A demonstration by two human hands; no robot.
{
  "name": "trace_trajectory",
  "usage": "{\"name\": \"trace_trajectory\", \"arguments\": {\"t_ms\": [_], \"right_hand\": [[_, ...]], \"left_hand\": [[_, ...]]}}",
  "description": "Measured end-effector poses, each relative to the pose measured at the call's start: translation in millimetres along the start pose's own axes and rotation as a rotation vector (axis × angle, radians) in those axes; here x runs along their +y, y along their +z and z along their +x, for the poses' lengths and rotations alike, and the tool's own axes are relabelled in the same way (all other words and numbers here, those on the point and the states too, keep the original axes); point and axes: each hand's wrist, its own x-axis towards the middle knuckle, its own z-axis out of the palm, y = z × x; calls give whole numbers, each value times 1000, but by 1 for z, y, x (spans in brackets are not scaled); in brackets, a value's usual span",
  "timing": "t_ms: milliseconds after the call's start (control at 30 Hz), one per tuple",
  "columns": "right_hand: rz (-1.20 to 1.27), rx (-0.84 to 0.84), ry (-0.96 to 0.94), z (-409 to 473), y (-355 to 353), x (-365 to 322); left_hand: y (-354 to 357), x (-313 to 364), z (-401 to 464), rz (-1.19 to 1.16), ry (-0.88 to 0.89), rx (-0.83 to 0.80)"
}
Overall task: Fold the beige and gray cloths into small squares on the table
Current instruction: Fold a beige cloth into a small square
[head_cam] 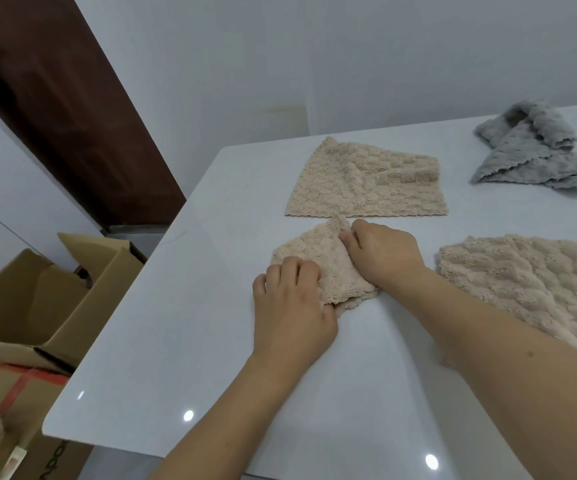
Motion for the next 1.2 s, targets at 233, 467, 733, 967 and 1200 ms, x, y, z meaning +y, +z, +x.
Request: {"name": "trace_trajectory", "arguments": {"t_ms": [233, 467, 733, 967, 1200], "right_hand": [[2, 0, 14, 1, 1, 1], [15, 4, 15, 1, 2, 2], [50, 47, 16, -2, 2, 2], [64, 47, 34, -4, 2, 1], [80, 64, 59, -5, -1, -2]], "left_hand": [[-5, -12, -2, -37, -48, -195], [-11, -27, 3, -244, -59, -381], [-3, -30, 10, -323, -165, -266], [-16, -32, 14, -280, -135, -453], [-10, -40, 15, -185, -1, -569]]}}
